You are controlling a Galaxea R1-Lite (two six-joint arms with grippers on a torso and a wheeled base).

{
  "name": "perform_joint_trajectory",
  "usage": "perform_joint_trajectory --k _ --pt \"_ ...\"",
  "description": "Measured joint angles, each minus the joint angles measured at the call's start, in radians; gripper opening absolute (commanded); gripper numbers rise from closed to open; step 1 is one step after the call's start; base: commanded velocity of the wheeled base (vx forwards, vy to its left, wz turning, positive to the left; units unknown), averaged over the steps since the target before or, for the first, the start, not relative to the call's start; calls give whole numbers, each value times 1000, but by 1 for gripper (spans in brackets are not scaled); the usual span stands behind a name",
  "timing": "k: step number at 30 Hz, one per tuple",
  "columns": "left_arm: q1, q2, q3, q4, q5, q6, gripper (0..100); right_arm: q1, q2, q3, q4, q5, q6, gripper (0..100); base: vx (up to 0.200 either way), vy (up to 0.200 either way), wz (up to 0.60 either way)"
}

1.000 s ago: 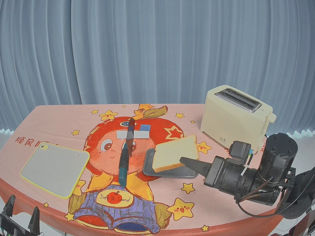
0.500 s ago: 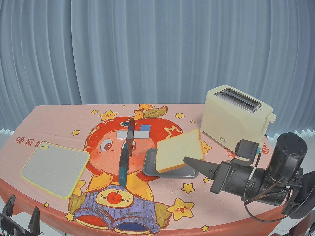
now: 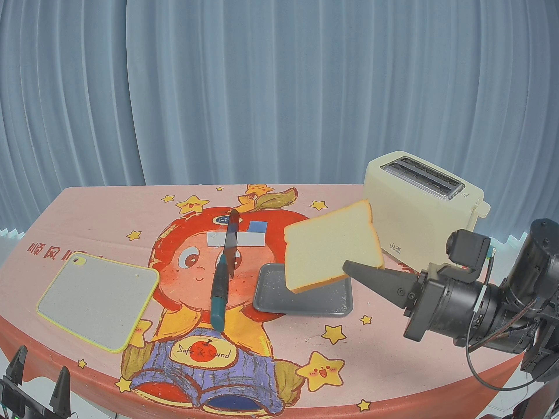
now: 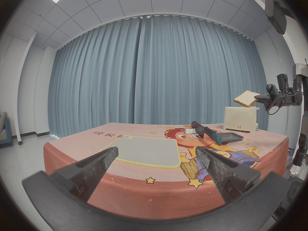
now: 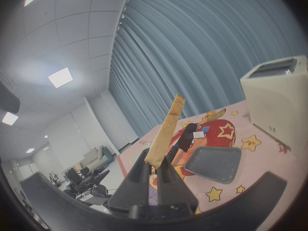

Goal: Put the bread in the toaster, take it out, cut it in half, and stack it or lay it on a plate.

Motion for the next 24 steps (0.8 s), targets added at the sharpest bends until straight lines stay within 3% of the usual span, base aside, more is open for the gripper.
perform_joint_trajectory --k 9,16,24 --pt "0 0 0 0 0 0 100 -71 -42 3 7 115 -110 0 0 0 0" --pt "0 0 0 0 0 0 100 -150 -64 6 14 134 -186 0 0 0 0" --pt "0 0 0 0 0 0 100 -200 -108 10 18 164 -201 0 0 0 0"
